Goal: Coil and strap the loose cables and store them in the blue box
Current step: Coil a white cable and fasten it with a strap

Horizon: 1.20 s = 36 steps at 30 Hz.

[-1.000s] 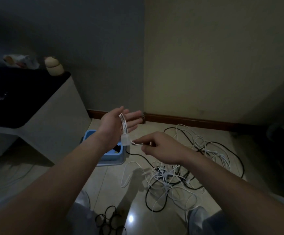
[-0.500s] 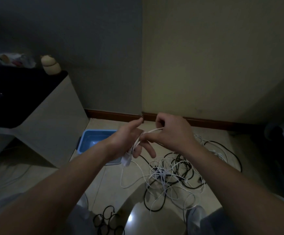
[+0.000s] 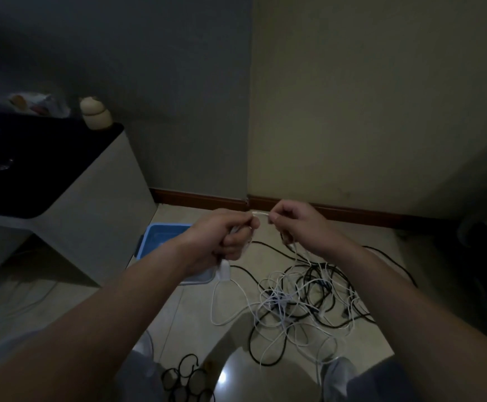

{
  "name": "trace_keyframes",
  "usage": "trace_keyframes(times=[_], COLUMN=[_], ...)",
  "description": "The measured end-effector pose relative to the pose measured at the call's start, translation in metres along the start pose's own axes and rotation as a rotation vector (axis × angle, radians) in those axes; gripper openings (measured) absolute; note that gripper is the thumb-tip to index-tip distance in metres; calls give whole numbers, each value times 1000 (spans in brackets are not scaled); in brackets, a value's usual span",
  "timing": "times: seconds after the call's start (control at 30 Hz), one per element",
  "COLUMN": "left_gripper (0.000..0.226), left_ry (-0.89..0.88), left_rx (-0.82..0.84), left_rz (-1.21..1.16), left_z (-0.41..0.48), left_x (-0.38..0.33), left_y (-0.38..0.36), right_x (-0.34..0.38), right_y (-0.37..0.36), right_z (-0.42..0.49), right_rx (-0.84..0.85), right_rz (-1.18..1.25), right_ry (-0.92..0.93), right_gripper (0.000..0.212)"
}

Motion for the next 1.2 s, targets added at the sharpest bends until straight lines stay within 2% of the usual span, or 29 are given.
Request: trace_keyframes(times=[0.17, 0.3, 0.4, 0.5, 0.57, 0.73, 0.9, 1.07, 1.2], left_gripper=[24, 24, 23, 26, 30, 50, 53, 52, 46], left_ry=[-29, -74, -114, -162, -204, -279, -299, -224, -99], left_rx=[4, -26, -108, -231, -298, -393, -439, -440, -384], left_rz=[-273, -403, -485, -560, -578, -530, -391, -140, 0], left_z=[-2, -3, -3, -2, -2, -4, -3, 4, 9], left_x=[-8, -13, -16, -18, -22, -26, -27, -20, -2], left_y=[4, 6, 10, 18, 25, 42, 49, 36, 21], right_x=[-10, -13, -12, -8, -7, -10, -1, 13, 24], right_y=[-23, -36, -38, -40, -44, -46, -48, -50, -45], right_z=[-8, -15, -15, -14, -15, -15, -18, -21, -21], right_rx=[178, 237, 246, 224, 267, 318, 302, 247, 155], right_rz=[119, 117, 59, -20, -26, -44, -208, -262, -303], right_ry=[-154, -251, -209, -119, -101, -115, -6, 28, 170], right_gripper=[17, 11, 4, 18, 28, 13, 30, 32, 24])
Point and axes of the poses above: each hand's wrist, its own z-axis towards the middle knuckle, its own y-axis out of the back of the hand, x = y × z, the point moved 6 cm from there along z, towards the middle knuckle, and after that the axes turned 4 degrees about -y, right-handed, at the moved point
